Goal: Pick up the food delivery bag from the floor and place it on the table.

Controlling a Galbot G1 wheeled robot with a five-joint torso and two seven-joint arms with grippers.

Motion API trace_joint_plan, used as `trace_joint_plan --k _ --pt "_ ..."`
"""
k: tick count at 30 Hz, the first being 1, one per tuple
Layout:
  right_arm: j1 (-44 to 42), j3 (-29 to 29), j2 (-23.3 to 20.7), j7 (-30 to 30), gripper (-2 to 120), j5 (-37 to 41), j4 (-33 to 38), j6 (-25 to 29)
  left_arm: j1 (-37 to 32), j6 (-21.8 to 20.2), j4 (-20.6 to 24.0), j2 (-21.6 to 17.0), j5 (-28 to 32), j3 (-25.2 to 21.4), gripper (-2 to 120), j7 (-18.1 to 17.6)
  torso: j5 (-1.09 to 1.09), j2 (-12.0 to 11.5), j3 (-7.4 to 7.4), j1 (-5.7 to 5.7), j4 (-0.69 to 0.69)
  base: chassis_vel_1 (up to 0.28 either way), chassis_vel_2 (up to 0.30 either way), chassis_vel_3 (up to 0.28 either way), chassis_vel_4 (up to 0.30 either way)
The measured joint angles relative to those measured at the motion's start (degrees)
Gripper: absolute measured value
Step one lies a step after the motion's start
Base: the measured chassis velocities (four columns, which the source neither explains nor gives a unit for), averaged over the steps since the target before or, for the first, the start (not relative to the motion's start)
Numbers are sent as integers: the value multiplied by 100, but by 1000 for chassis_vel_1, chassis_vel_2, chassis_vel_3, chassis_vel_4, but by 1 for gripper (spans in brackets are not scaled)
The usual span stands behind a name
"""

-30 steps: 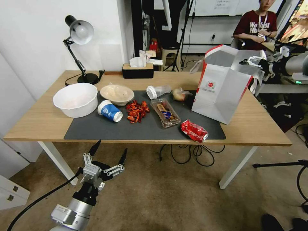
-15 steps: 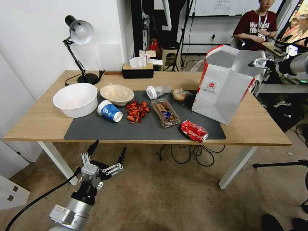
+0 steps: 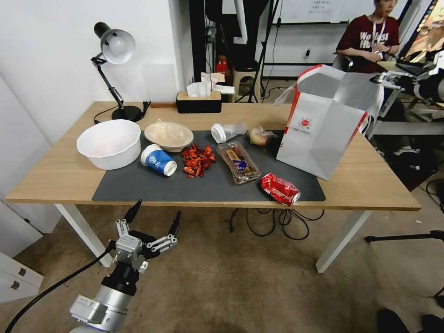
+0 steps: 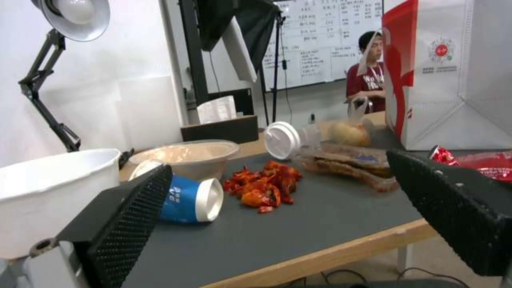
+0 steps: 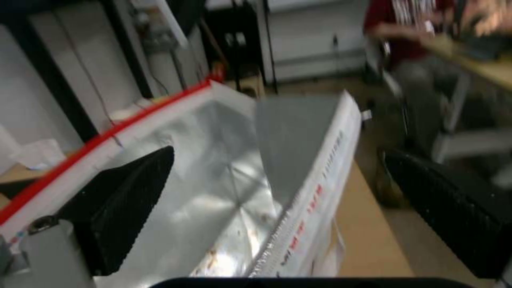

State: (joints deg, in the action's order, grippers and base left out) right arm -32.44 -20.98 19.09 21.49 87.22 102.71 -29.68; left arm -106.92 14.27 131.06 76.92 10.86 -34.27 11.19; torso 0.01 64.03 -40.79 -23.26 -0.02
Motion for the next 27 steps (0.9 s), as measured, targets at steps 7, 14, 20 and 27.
trace_joint_plan --k 7,14,20,27 --pt "-2078 -1631 333 -1236 100 -1223 643 1249 16 0 35 -1 69 -18 100 -48 -5 0 0 1 3 0 0 0 0" --pt "-3849 -2838 1188 -2224 100 -2341 985 2377 18 67 18 7 106 -41 100 -58 2 0 0 1 1 0 0 0 0" --pt "-5024 -3586 1902 -2729 100 -2928 1316 3127 38 76 5 28 113 -42 100 -51 -3 0 0 1 2 0 0 0 0" --pt "-6256 -3861 2778 -3018 100 -3408 1376 3734 51 107 -83 53 114 -8 100 -11 -2 0 0 1 1 0 0 0 0"
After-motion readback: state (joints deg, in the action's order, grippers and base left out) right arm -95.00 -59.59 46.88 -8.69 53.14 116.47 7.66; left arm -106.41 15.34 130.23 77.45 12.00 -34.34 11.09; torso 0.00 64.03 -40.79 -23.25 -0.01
